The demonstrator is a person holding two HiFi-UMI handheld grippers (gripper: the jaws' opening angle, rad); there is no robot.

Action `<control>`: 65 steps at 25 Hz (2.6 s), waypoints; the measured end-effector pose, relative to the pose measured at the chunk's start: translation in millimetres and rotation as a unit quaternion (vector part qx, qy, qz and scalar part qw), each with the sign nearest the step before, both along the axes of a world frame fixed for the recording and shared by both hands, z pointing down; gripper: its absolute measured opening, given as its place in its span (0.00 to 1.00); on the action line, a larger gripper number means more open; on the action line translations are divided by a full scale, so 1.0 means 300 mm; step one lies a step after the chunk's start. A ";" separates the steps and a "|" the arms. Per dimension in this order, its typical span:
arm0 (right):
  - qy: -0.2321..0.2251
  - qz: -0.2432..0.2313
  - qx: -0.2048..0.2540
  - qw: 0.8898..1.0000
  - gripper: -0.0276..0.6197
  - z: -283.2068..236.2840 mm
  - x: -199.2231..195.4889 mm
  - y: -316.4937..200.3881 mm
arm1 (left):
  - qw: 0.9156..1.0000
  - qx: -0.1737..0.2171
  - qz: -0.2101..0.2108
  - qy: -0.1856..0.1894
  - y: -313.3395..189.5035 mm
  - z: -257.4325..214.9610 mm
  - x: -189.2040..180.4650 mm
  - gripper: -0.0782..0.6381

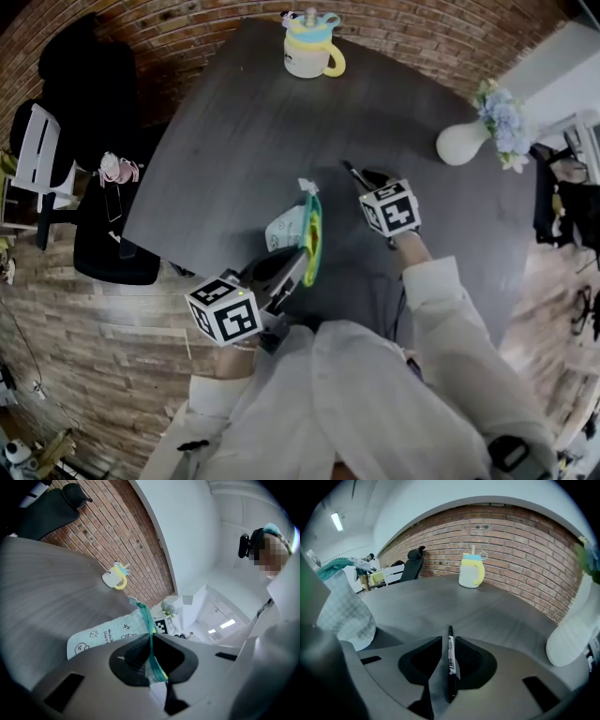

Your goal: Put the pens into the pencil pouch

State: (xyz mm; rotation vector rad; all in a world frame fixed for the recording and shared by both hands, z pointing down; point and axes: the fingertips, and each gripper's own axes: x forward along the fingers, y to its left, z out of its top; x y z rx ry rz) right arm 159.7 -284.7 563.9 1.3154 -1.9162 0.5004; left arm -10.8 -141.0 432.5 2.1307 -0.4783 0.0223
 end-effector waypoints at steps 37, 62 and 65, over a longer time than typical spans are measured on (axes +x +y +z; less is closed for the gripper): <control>-0.103 0.009 0.041 0.994 0.10 -0.236 -0.127 0.091 | 0.999 -0.022 -0.019 0.027 -0.005 0.026 -0.043 0.14; -0.358 -0.119 0.166 0.911 0.10 -0.744 -0.601 0.265 | 1.000 -0.009 -0.021 -0.002 0.036 0.040 -0.079 0.14; -0.374 -0.132 0.176 0.901 0.10 -0.773 -0.642 0.280 | 1.000 -0.008 -0.020 -0.001 0.040 0.038 -0.083 0.14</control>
